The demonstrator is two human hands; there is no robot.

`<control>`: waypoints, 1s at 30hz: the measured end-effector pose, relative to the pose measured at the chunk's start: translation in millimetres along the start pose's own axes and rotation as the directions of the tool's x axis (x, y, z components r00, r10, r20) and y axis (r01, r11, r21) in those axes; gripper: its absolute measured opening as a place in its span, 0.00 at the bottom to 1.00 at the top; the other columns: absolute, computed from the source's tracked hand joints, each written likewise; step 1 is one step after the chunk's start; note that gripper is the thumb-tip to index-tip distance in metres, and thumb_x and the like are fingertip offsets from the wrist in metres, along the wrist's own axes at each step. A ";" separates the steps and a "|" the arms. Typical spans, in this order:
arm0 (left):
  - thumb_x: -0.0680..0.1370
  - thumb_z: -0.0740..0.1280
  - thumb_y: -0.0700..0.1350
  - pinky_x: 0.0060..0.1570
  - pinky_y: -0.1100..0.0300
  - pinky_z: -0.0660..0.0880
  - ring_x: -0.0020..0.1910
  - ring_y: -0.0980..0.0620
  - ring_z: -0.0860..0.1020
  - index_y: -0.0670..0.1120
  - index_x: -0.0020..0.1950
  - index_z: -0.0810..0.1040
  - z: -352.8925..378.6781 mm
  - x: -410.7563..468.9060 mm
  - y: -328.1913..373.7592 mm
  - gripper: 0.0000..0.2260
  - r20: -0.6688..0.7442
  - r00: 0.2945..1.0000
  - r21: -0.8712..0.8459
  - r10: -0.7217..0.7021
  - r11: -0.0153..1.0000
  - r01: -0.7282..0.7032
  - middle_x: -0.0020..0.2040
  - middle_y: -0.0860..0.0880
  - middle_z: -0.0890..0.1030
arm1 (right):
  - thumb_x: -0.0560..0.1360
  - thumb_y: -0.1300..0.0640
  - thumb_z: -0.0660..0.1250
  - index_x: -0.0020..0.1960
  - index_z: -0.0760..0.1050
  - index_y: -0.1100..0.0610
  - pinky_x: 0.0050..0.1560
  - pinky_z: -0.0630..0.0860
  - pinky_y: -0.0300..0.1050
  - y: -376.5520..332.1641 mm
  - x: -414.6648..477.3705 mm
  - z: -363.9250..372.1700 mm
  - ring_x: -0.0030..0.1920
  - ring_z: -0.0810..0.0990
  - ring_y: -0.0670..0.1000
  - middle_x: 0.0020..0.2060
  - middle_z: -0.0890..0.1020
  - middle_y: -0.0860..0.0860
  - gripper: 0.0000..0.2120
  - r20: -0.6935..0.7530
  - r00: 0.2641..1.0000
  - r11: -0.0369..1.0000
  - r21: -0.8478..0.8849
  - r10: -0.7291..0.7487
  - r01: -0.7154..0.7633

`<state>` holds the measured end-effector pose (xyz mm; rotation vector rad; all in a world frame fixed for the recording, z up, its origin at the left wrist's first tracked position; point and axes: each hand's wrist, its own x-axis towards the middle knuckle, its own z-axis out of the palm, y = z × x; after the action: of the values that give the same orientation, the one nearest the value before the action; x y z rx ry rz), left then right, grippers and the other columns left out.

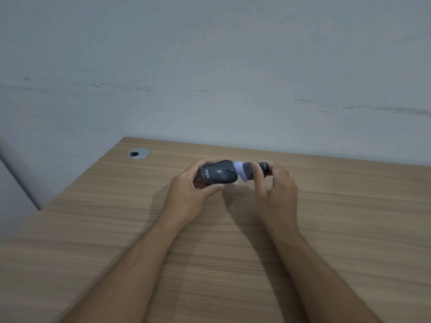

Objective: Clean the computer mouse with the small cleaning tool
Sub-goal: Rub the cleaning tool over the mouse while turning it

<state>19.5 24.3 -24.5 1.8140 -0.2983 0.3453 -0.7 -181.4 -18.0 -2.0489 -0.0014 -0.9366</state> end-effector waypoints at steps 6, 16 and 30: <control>0.74 0.83 0.44 0.56 0.55 0.85 0.54 0.57 0.88 0.57 0.67 0.84 1.1 -0.6 0.1 0.23 -0.014 1.000 0.116 0.020 0.993 -0.018 0.55 0.58 0.90 | 0.84 0.52 0.71 0.55 0.83 0.52 0.52 0.69 0.33 -20.2 -12.4 -1.2 0.48 0.76 0.46 0.46 0.79 0.38 0.04 0.032 0.987 0.988 0.018 -0.156 0.155; 0.72 0.84 0.38 0.51 0.66 0.81 0.50 0.60 0.87 0.47 0.60 0.85 11.9 -0.6 7.3 0.19 -0.080 0.985 0.177 0.155 0.974 -0.139 0.53 0.54 0.89 | 0.86 0.52 0.68 0.58 0.82 0.57 0.54 0.73 0.43 -32.9 -14.7 -3.6 0.50 0.76 0.50 0.49 0.82 0.47 0.09 0.001 0.963 0.963 0.032 -0.268 0.268; 0.71 0.85 0.47 0.45 0.68 0.80 0.43 0.61 0.85 0.51 0.62 0.86 2.6 -1.0 15.9 0.21 -0.135 0.988 0.177 0.072 0.983 -0.048 0.44 0.56 0.88 | 0.85 0.51 0.67 0.59 0.82 0.56 0.53 0.74 0.48 -22.3 -10.4 -2.1 0.49 0.77 0.53 0.50 0.82 0.47 0.09 0.070 0.944 0.945 -0.029 -0.322 0.325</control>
<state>12.8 17.6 -11.4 1.9423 -0.2303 0.5536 -16.7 -165.5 -8.0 -2.1538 -0.3678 -1.0752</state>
